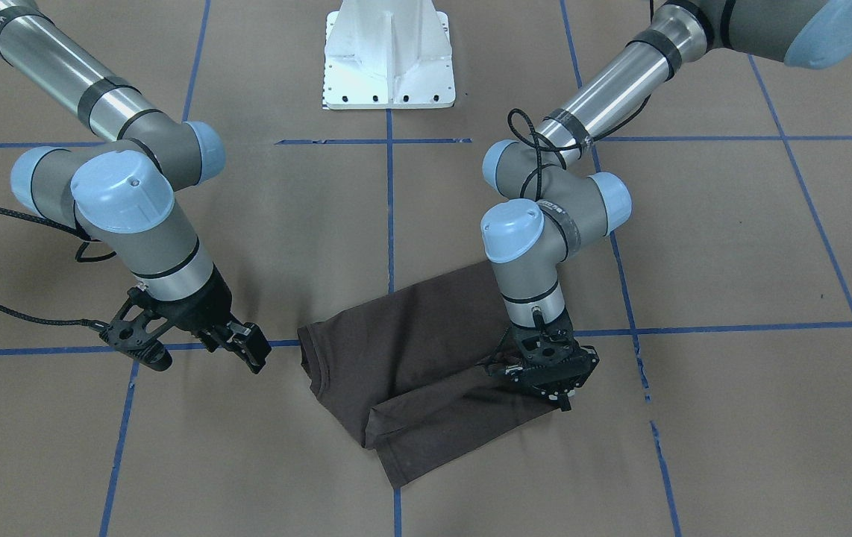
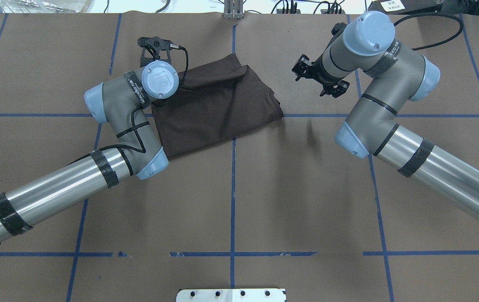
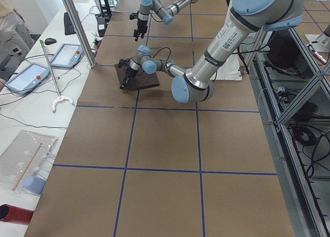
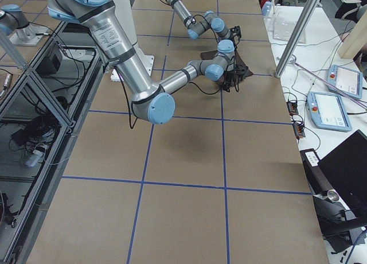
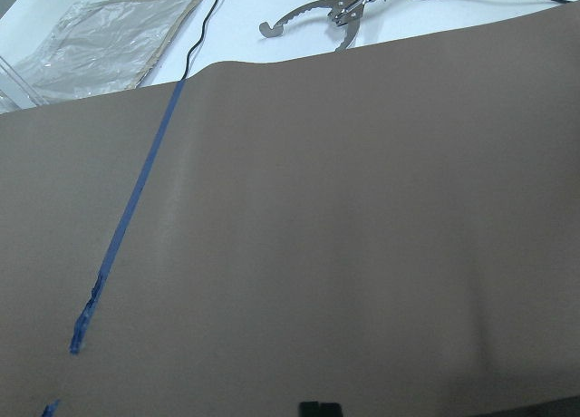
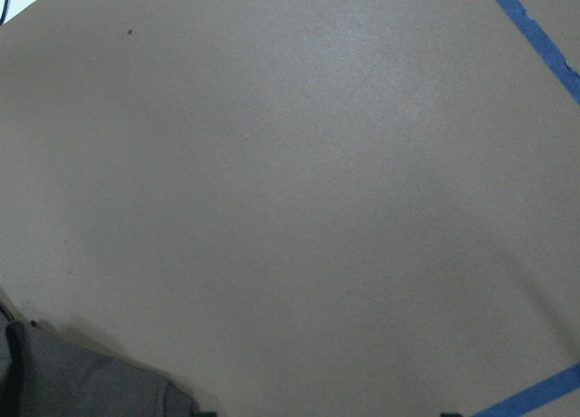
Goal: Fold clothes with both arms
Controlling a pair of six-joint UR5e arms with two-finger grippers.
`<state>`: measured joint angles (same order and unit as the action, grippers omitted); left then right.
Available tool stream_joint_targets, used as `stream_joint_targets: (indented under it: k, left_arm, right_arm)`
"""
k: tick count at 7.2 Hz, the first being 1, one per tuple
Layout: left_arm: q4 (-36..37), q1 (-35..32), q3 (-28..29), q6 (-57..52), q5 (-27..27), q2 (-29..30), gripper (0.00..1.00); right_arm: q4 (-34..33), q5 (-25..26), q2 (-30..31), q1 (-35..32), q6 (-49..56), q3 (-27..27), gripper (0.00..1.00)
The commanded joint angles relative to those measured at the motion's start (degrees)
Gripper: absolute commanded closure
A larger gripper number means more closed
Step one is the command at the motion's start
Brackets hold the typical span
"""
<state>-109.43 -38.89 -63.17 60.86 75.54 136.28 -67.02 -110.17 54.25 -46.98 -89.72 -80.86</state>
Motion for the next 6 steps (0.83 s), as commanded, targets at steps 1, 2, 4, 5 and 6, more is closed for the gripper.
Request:
stream_joint_targets:
  k: [1,2,4,5,6]
  left_arm:
    - [-4.0,-1.2,-0.4,-4.2,0.3,-1.1,0.85]
    - [-4.0,-2.9,-1.1,-6.0,4.5,-1.2,0.76]
    - [-2.3,-4.9,-8.2,-7.0,9.9,-3.9,0.76]
    - [0.3,-4.7,-10.0,-6.2,12.9,-3.6,0.79]
    - [0.6,-4.6,-11.0,-6.1,15.0,-3.5,1.0]
  right_arm:
    - [-0.3,0.7,-0.2,0.0,0.0,-1.1,0.14]
    - [-0.4,0.8,0.0,0.0,0.0,-1.8,0.13]
    - [-0.5,0.7,0.3,0.0,0.0,-2.3,0.13]
    - [-0.5,0.7,0.4,0.0,0.0,-2.2,0.14]
    - [-0.5,0.5,0.6,-0.5,0.1,-2.8,0.14]
